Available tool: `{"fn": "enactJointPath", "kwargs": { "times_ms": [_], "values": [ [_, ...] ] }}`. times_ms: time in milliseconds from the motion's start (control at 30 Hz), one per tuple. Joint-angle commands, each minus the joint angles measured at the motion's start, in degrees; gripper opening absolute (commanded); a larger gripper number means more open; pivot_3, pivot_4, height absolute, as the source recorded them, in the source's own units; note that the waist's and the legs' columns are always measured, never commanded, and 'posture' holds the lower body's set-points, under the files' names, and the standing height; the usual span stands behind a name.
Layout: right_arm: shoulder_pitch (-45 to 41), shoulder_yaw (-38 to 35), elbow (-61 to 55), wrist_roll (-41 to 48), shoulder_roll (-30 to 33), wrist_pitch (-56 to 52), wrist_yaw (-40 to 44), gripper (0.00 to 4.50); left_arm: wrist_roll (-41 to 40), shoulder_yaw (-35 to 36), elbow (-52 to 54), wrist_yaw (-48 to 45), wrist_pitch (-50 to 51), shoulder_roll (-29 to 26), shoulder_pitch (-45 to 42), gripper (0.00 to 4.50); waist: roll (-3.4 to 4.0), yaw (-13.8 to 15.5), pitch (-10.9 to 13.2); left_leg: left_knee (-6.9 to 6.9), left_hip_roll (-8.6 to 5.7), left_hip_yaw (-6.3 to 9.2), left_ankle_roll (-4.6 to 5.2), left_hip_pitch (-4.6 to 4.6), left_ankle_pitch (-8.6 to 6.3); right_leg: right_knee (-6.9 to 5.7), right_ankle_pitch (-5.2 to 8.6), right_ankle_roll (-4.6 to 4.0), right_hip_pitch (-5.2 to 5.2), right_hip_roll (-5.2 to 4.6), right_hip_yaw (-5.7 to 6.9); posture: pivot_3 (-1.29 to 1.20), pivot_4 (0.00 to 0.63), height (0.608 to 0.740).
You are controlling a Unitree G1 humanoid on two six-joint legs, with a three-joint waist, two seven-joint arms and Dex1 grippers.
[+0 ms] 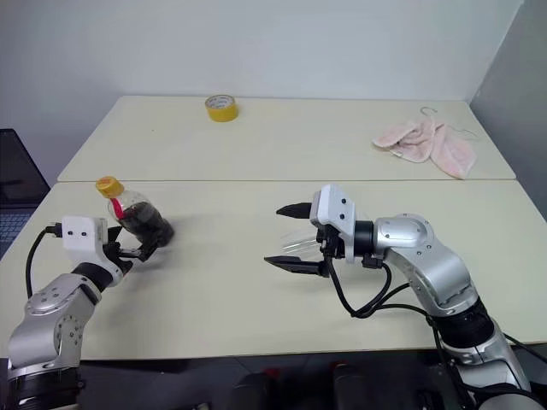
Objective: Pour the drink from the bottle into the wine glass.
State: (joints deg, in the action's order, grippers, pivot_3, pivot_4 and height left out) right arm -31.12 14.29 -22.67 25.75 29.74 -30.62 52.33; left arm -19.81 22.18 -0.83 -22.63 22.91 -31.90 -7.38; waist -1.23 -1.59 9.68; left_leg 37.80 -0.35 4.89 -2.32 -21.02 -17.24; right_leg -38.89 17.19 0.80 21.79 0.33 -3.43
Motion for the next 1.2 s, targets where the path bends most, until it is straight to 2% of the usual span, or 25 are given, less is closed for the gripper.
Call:
{"fn": "enactJointPath", "kwargs": {
  "times_ms": [33,667,767,867,933,1033,1200],
  "values": [
    [-1.4,-0.6,-1.5,-0.1,-0.6,-0.1,-0.6,4.45,0.6,-0.3,-0.6,-0.5,-3.0,0.4,-1.5,4.5,0.0,0.0,0.0,0.0,0.0,-0.01,0.0,0.0,0.0,0.0,0.0,0.0,0.0,0.0,-0.01,0.0,0.15,0.74],
    [-0.7,-0.4,-1.2,-1.5,-2.4,0.9,-1.6,4.45,2.3,-2.3,-9.3,-2.3,-9.7,0.9,-6.2,4.5,0.0,0.0,0.0,0.0,-0.01,0.02,0.0,-0.07,0.0,0.0,0.0,0.0,0.08,-0.02,0.02,0.0,0.15,0.74],
    [-0.4,-0.4,-1.4,-1.6,-2.4,0.9,-1.6,4.5,2.3,-2.5,-10.2,-2.8,-10.5,0.7,-6.3,3.94,0.0,0.0,0.0,0.01,-0.01,0.03,0.0,-0.07,0.0,-0.01,-0.01,0.0,0.08,-0.02,0.03,0.0,0.15,0.74],
    [-0.2,-0.5,-1.5,-1.8,-2.4,1.1,-1.7,4.5,1.9,-2.6,-10.9,-4.3,-11.2,0.5,-6.4,3.01,0.0,0.0,0.0,0.0,-0.01,0.03,0.0,-0.08,0.0,-0.01,0.0,0.0,0.08,-0.02,0.04,0.0,0.15,0.74],
    [-0.1,-0.5,-1.6,-1.9,-2.5,1.1,-1.7,4.5,1.9,-2.8,-11.1,-5.2,-11.5,0.3,-6.4,2.63,0.0,0.0,0.0,0.01,-0.01,0.03,0.0,-0.11,0.0,-0.01,-0.01,0.0,0.12,-0.02,0.04,0.0,0.15,0.74],
    [0.4,-0.6,-1.8,-1.9,-2.4,1.3,-1.7,4.5,1.8,-2.9,-10.9,-6.4,-11.8,0.2,-6.1,2.3,0.0,0.0,0.0,0.01,-0.01,0.04,0.0,-0.14,0.0,-0.01,-0.01,0.0,0.16,-0.03,0.05,0.0,0.15,0.74],
    [0.9,-1.7,-2.3,-1.5,-1.9,1.4,-1.8,4.5,0.7,-3.4,-6.7,-8.6,-10.4,0.4,-4.5,2.09,-0.01,0.0,0.0,0.04,-0.01,0.05,0.0,-0.29,0.01,-0.04,-0.01,-0.01,0.28,-0.03,0.06,0.0,0.15,0.74]
  ]
}}
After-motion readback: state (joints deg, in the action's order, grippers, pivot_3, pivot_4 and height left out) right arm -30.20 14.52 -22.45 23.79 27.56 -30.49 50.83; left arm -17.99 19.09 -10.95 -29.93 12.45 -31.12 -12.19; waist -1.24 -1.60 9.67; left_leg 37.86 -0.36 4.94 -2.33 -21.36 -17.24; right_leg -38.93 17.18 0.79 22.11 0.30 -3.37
